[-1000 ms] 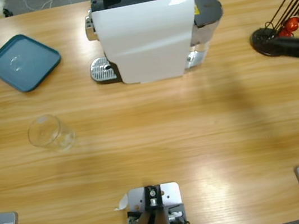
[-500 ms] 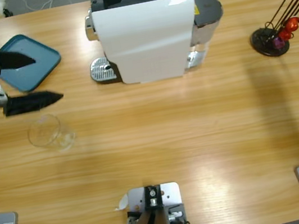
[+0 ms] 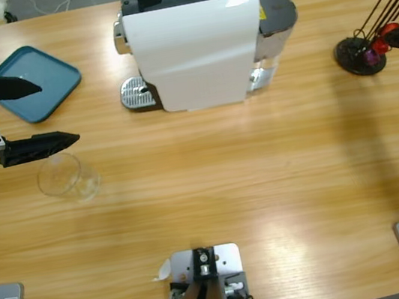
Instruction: Pour coffee
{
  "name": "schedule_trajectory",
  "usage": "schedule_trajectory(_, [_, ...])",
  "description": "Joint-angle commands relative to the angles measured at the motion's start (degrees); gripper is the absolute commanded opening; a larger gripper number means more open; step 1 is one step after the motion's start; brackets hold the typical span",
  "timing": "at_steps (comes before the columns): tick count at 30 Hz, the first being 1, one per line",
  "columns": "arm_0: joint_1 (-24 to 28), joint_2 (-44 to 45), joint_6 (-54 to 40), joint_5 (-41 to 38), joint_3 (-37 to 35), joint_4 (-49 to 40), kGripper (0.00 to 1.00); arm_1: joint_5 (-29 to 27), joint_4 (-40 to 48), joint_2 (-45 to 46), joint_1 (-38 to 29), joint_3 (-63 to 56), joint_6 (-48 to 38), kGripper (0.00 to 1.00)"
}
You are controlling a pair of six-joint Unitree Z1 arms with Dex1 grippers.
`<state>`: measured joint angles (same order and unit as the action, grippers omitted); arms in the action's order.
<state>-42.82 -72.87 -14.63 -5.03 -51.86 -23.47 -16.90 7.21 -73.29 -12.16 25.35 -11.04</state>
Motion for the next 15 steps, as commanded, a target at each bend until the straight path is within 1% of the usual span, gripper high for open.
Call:
schedule_trajectory(1, [0.96,2.08,0.07,0.48,1.6,-0.62,0.987,1.71,5.07,-5.74,2.93,-2.64,-0.56,0.715])
schedule_trajectory(6, [1.33,2.2,0.06,0.38,1.76,-0.7,0.987,2.65,8.45,-9.03,2.93,-3.21,-0.56,0.699])
schedule_trajectory(7, [1.33,2.13,0.11,0.38,1.83,-0.7,0.987,2.65,8.73,-9.27,2.96,-3.28,-0.56,0.671])
schedule_trajectory(10, [1.35,1.78,0.13,0.29,1.81,-0.62,0.987,3.03,9.71,-9.33,3.37,-3.47,-0.48,0.637])
schedule_trajectory(15, [1.37,1.15,0.21,0.29,1.85,-0.62,0.987,3.81,10.1,-9.4,3.98,-3.56,-0.48,0.623])
